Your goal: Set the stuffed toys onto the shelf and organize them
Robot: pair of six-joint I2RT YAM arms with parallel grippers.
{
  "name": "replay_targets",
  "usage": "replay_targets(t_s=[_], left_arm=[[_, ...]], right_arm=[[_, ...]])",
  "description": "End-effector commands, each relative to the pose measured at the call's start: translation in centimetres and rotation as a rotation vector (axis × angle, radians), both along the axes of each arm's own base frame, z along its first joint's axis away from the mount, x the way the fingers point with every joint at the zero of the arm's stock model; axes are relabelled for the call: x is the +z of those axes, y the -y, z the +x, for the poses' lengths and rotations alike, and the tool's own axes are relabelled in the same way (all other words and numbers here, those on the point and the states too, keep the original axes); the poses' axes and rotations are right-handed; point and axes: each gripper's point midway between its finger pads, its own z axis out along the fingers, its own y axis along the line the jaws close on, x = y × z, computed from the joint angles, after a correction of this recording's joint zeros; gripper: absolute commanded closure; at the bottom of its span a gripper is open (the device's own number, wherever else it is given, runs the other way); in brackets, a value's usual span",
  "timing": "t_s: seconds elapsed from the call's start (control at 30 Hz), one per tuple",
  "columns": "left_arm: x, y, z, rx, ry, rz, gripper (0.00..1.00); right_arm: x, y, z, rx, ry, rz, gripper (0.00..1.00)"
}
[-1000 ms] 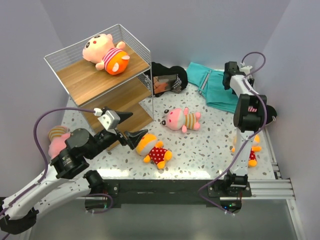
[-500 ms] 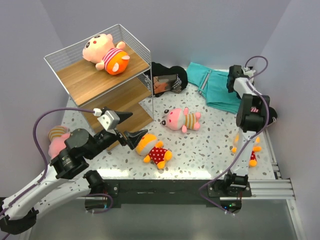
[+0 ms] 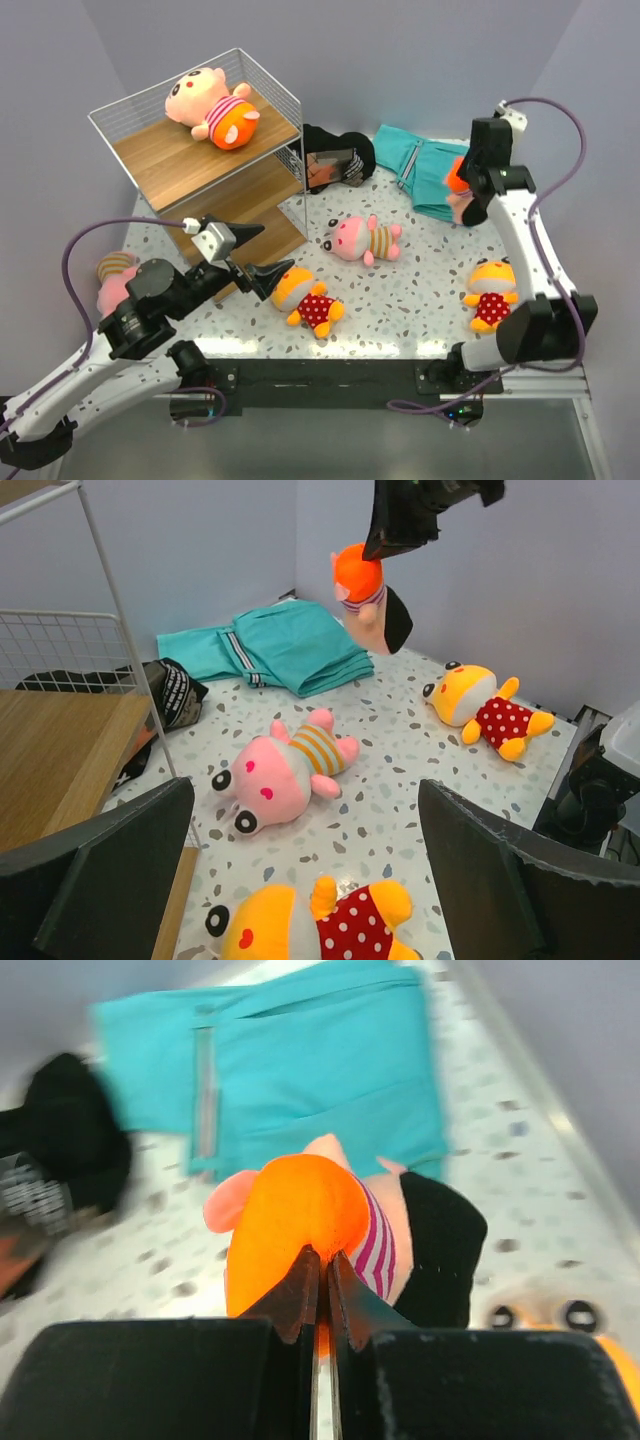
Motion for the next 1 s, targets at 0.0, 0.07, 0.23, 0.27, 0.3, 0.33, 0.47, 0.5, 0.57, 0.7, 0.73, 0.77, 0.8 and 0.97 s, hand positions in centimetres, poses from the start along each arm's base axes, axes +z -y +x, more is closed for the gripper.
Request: replay_targets(t_s=[0.0, 0.07, 0.23, 0.27, 0.3, 0.33, 0.47, 0.5, 0.57, 0.7, 0.73, 0.77, 0.8, 0.97], left_arm=[[0.3, 0.4, -0.3, -0.022, 0.008, -0.025, 0.0], [0.2, 0.5, -0.2, -0.022, 0.005, -0.026, 0.0], [0.2, 1.5, -0.4, -0.067, -0.005, -0.023, 0.0], [0.2, 1.7, -0.5, -0.074, -0.012, -0.028, 0.0], [0.4, 1.8, -0.4, -0.076, -0.013, -0.035, 0.0], [0.3, 2.0, -0.3, -0.078, -0.019, -0.034, 0.0], [1.2, 2.6, -0.5, -0.105, -0.028, -0.059, 0.01], [2.2, 2.7, -0.6, -0.109, -0.018, -0.084, 0.01], [3.2, 2.7, -0.6, -0.111, -0.029, -0.121, 0.01], [6.5, 2.5, -1.0, -0.122, 0.005, -0.252, 0.0], [6.8, 2.6, -1.0, -0.126, 0.009, -0.272, 0.0], [7.1, 2.7, -1.1, -0.133, 0.006, -0.293, 0.0], [7.4, 2.9, -1.0, -0.142, 0.016, -0.309, 0.0], [8.7, 4.3, -0.3, -0.159, 0.027, -0.318, 0.0]], right_arm=[[0.9, -7.6, -2.3, 0.245, 0.147, 0.353, 1.0], [2.4, -10.6, -3.6, 0.395, 0.217, 0.457, 1.0], [7.5, -15.0, -6.1, 0.646, 0.371, 0.614, 1.0], [9.0, -15.6, -7.0, 0.679, 0.415, 0.652, 1.0], [10.1, -16.2, -7.6, 0.717, 0.449, 0.679, 1.0], [11.1, -16.6, -7.9, 0.739, 0.489, 0.715, 1.0], [16.2, -18.3, -10.9, 0.876, 0.645, 0.822, 1.0], [17.1, -18.7, -11.5, 0.912, 0.666, 0.857, 1.0], [19.5, -19.4, -12.7, 0.974, 0.729, 0.958, 1.0], [22.0, -20.4, -14.8, 1.09, 0.763, 1.088, 1.0], [22.6, -20.5, -15.5, 1.116, 0.772, 1.125, 1.0], [22.9, -20.6, -15.9, 1.128, 0.777, 1.139, 1.0], [23.1, -20.6, -16.2, 1.138, 0.778, 1.157, 1.0], [23.7, -21.0, -17.9, 1.141, 0.707, 1.229, 1.0]])
